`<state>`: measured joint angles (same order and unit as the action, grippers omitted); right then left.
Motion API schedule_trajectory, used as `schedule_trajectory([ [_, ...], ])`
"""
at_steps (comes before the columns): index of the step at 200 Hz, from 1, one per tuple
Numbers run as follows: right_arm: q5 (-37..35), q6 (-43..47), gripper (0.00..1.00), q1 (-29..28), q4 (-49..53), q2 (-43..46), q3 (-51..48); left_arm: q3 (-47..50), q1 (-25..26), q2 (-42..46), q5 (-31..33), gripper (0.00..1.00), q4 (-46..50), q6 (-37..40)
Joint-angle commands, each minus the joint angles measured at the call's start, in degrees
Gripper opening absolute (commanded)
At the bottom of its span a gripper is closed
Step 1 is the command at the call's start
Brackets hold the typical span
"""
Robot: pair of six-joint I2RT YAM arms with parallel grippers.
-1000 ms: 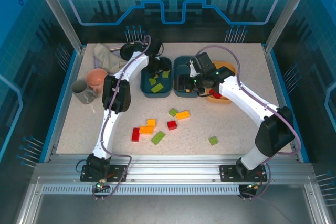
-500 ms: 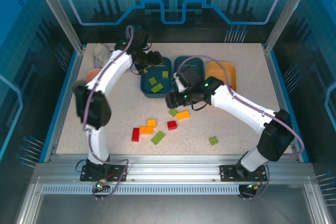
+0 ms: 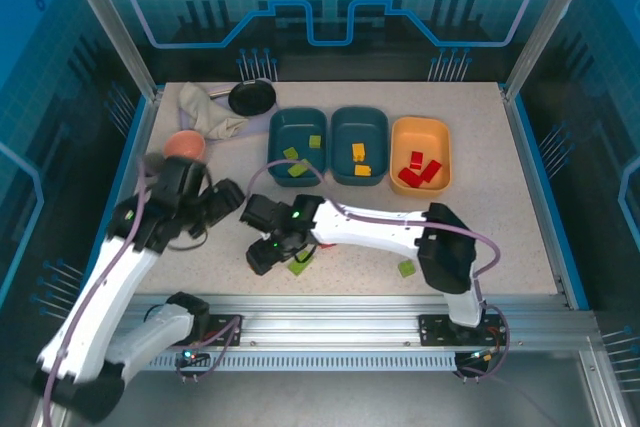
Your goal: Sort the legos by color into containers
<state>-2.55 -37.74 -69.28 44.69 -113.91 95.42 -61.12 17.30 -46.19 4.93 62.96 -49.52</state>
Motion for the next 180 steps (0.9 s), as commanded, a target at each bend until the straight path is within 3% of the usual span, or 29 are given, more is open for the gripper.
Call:
schedule_trajectory([
  [1, -1.7, -12.4, 0.71, -1.0, 4.1, -4.3, 5.1, 1.4, -0.1, 8.2, 0.7, 0.82, 10.6, -1.5],
  [42, -3.1, -29.3, 0.67, -1.7, 6.9, -11.5, 9.6, -3.1, -0.1, 19.0, 0.0, 0.82, 27.0, 0.1],
  [85, -5.0, -34.0, 0.67, -2.2, 9.7, -18.6, 18.1, -7.5, -0.1, 24.9, -1.4, 0.81, 38.0, 2.3],
  [141, -6.5, -38.6, 0.64, -1.7, 16.8, -26.6, 26.1, -11.2, -0.1, 26.1, -3.1, 0.82, 39.3, 5.3],
  [180, -7.1, -37.5, 0.48, -1.3, 16.3, -28.5, 28.0, -11.6, -0.1, 26.1, -3.6, 0.81, 38.9, 6.4],
])
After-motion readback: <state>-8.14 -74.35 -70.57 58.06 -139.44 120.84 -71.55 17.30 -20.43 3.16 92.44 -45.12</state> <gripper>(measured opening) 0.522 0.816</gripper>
